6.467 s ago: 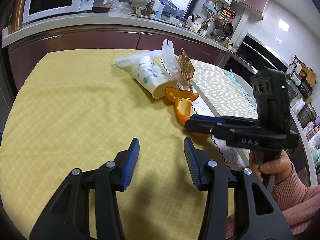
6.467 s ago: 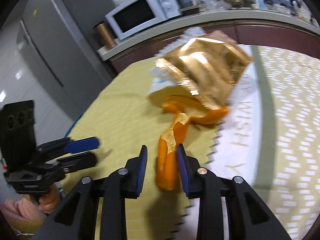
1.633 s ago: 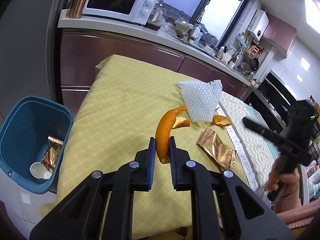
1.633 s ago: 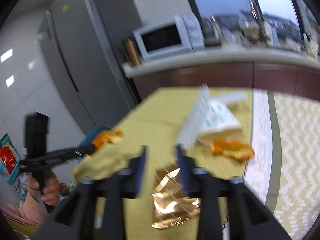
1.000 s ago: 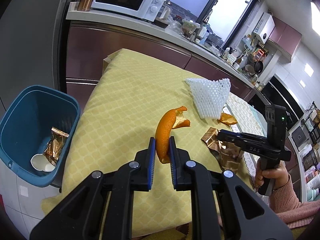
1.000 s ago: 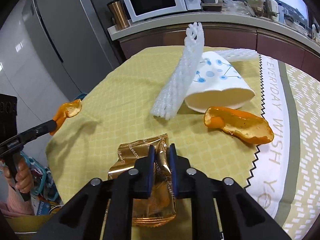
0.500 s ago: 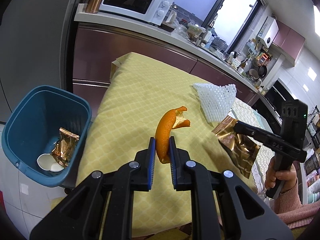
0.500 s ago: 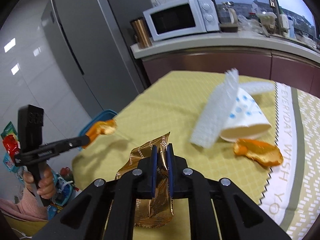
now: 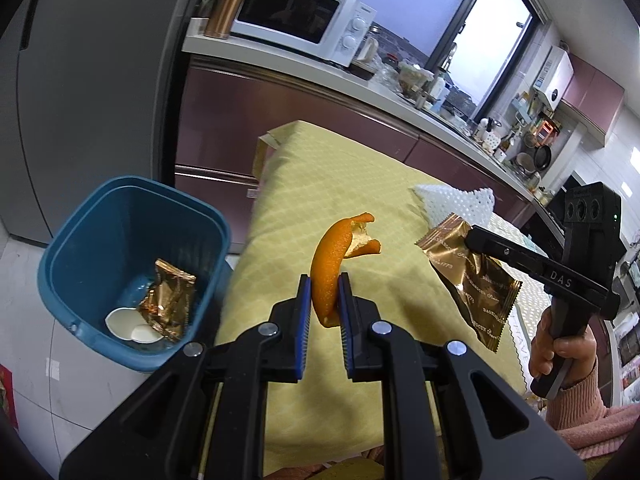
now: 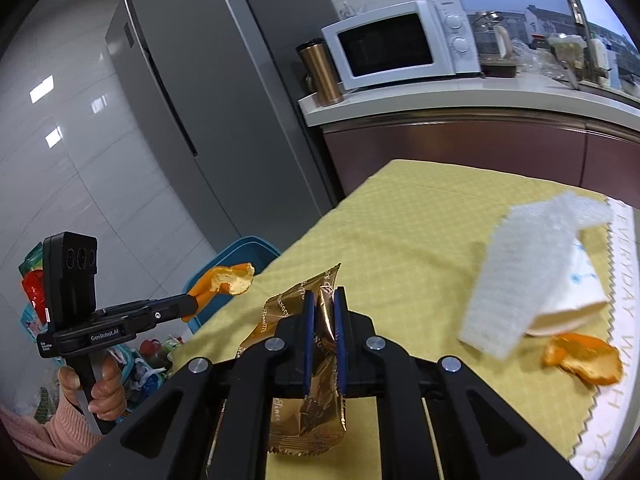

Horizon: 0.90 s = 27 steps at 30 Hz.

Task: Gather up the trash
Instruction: 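Carry the orange peel and gold wrapper toward the blue wastebasket with both tools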

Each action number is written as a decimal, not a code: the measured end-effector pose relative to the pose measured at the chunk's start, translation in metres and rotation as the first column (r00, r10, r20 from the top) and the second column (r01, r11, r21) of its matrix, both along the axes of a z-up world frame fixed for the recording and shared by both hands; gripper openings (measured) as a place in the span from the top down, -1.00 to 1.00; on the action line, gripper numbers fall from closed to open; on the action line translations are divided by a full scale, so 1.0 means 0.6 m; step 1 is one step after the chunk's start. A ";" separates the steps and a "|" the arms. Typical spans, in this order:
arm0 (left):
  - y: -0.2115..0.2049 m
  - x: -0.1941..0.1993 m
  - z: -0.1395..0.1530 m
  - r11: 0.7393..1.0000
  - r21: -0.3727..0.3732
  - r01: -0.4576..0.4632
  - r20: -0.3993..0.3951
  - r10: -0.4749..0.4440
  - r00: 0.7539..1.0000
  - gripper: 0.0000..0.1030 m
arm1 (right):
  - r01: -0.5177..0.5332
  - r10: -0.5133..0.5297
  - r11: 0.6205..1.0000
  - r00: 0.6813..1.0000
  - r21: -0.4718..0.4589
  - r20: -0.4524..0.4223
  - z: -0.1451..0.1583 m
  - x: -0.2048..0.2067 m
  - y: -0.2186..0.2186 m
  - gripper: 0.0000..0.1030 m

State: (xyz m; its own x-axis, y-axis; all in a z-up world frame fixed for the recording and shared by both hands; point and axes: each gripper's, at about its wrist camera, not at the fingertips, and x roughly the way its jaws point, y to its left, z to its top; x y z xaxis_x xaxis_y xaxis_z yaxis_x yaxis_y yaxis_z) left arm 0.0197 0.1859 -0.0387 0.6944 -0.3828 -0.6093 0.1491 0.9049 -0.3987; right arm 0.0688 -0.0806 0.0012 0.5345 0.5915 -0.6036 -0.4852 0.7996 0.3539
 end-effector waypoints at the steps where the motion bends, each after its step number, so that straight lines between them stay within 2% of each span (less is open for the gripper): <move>1: 0.006 -0.002 0.000 1.000 0.000 -0.007 0.000 0.007 1.000 0.73 | -0.006 0.006 1.000 1.000 0.001 0.000 -0.001 0.003 0.007 0.84; 27: 0.098 -0.017 -0.001 0.989 0.051 -0.138 0.000 0.138 0.990 0.73 | -0.142 0.142 0.990 0.990 0.013 -0.012 -0.007 0.059 0.161 0.84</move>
